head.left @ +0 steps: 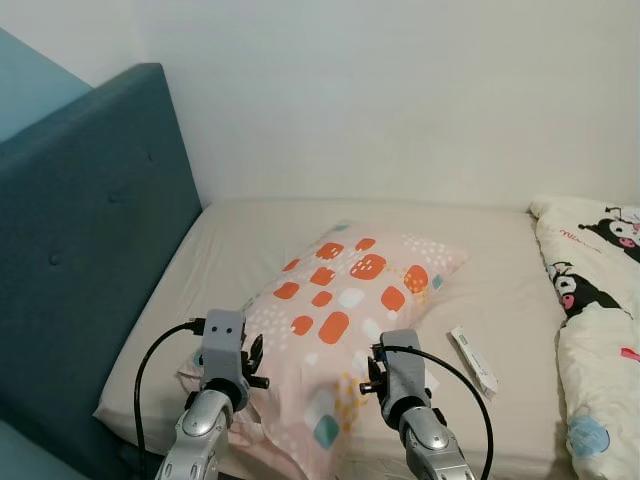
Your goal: Clean up the room
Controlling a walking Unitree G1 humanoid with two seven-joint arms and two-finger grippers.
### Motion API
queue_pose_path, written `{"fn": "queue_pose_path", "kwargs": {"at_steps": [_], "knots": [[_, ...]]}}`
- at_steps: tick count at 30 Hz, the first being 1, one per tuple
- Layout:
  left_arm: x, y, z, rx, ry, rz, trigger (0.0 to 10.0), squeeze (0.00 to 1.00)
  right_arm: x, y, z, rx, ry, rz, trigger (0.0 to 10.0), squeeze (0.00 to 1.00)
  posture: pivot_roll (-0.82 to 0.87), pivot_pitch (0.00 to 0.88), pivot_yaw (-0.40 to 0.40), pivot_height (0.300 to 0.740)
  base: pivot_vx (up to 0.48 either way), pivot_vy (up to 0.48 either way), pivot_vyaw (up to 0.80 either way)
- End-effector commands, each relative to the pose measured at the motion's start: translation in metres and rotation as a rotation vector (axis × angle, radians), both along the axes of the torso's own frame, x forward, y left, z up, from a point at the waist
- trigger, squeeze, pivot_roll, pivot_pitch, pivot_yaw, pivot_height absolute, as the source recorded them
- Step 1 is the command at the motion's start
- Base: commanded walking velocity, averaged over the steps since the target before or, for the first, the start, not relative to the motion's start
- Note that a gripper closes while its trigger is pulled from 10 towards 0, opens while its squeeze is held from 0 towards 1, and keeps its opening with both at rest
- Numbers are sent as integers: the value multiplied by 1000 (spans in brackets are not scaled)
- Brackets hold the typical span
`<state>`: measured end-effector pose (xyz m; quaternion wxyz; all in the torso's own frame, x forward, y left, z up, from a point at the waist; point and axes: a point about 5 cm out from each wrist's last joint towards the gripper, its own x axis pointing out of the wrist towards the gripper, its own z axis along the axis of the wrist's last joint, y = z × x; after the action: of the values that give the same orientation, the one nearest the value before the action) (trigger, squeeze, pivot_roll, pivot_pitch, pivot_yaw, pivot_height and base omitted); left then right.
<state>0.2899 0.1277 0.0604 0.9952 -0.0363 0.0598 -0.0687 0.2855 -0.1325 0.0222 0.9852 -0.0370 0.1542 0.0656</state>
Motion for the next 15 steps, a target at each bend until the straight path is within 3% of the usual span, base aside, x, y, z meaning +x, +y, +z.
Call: {"fn": "queue_pose_path", "kwargs": {"at_steps": [1, 9, 15], "knots": [[-2, 3, -2, -2, 10, 7, 10000, 0, -1, 0, -1, 13, 3, -7, 10000, 0, -16, 47, -2, 740, 330, 0, 0], [-2, 4, -3, 3, 12, 13, 10000, 0, -1, 0, -1, 9, 4, -7, 10000, 0, -18, 51, -4, 740, 321, 0, 0], [-3, 5, -3, 4, 10, 27, 10000, 0, -1, -1, -1, 6, 7, -6, 10000, 0, -17, 52, -4, 740, 0, 0, 0]]}}
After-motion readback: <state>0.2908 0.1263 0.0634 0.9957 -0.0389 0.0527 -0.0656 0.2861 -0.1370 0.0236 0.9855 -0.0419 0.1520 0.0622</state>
